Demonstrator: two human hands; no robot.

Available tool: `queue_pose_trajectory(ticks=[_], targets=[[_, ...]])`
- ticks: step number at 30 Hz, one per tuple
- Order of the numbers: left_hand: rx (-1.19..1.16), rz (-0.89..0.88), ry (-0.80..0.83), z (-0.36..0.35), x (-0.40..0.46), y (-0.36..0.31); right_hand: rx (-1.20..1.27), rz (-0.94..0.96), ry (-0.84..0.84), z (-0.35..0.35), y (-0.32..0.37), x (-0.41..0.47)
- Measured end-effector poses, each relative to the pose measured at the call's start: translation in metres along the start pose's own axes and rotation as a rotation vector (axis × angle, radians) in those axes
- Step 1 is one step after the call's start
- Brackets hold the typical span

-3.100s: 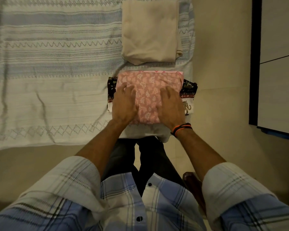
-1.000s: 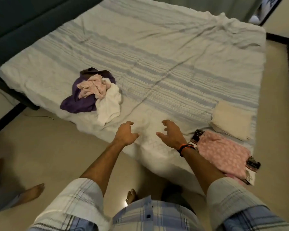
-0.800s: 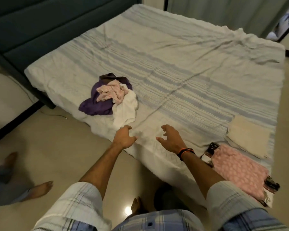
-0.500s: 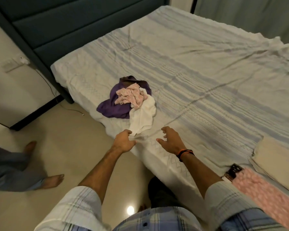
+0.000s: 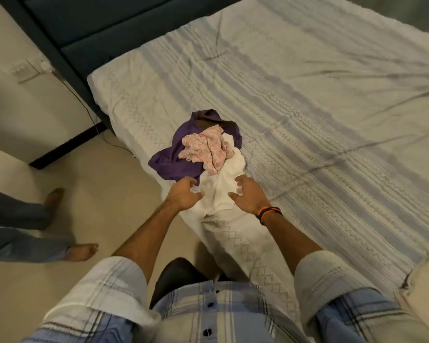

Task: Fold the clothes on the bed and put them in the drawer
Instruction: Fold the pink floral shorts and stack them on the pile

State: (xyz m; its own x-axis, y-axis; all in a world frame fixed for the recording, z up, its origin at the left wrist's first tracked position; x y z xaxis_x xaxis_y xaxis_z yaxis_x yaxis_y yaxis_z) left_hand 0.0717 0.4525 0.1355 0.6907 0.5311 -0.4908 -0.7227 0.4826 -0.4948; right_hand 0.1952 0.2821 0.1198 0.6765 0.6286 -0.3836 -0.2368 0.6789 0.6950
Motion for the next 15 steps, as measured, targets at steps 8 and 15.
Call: queue_pose_trajectory(ticks=[8,15], targets=[[0.005,0.059,0.032,0.025,0.075,0.002,-0.033,-0.028,0.051,-0.001,0.020,0.086],[0.006,0.033,0.094,0.043,0.151,0.006,-0.052,-0.100,0.079,-0.014,0.037,0.151]])
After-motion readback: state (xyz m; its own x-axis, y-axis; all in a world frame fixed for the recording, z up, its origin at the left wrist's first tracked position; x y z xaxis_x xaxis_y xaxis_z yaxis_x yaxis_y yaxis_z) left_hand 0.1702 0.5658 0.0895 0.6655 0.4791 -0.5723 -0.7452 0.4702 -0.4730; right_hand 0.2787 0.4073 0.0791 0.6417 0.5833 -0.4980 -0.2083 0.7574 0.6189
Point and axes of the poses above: each hand's wrist, its own x-axis towards the middle knuckle, its own z-axis out of the back of the hand, y = z × x, the point moved 6 cm from there along x, towards the middle knuckle, and after that the axes turned 5 degrees about x, right-handed, at the moved point
